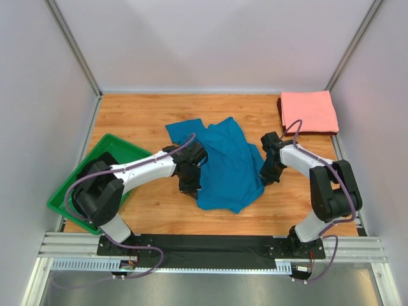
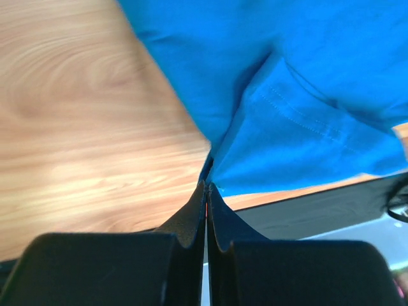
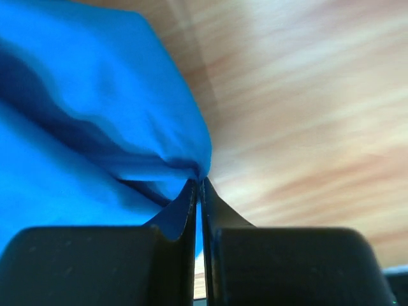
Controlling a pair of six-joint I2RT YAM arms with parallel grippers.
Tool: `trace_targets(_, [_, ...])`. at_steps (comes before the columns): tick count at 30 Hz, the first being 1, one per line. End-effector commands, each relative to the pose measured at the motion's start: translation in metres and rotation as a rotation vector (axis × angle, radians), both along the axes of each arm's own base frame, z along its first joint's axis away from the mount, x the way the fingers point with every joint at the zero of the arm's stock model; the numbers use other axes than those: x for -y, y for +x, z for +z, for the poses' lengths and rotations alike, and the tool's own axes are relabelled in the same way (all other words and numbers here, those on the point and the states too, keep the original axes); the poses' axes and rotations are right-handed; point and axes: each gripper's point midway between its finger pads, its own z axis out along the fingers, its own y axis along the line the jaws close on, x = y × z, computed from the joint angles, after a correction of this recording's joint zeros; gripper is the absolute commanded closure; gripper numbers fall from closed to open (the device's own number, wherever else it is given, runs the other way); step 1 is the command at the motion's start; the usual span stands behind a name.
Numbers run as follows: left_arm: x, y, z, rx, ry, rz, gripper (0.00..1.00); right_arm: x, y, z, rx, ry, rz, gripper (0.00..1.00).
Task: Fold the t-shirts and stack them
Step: Flatten the tshirt out
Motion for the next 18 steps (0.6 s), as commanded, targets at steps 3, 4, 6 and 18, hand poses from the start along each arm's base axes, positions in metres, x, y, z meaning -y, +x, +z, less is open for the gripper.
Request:
trace_targets(3, [-0.036,0.003,0.027,0.089,0.113,0.054,1.00,0.041,-0.022,0.039,0.019,-0.131,-0.023,1.00])
trace_targets(4, [-0.046,0.003,0.027,0.103,0.146,0.073,1.00,0.035,-0.028,0.044,0.032,-0.088,-0.028,1.00])
trace_targets(6, [-0.064,0.003,0.018,0.083,0.182,0.107,1.00,0.033,-0.049,0.035,-0.009,-0.068,-0.028,1.00])
trace_targets(18, [-0.082,0.039,0.041,0.132,0.162,0.090,0.57,-0.020,-0.077,0.042,0.004,0.191,0.006,0.81])
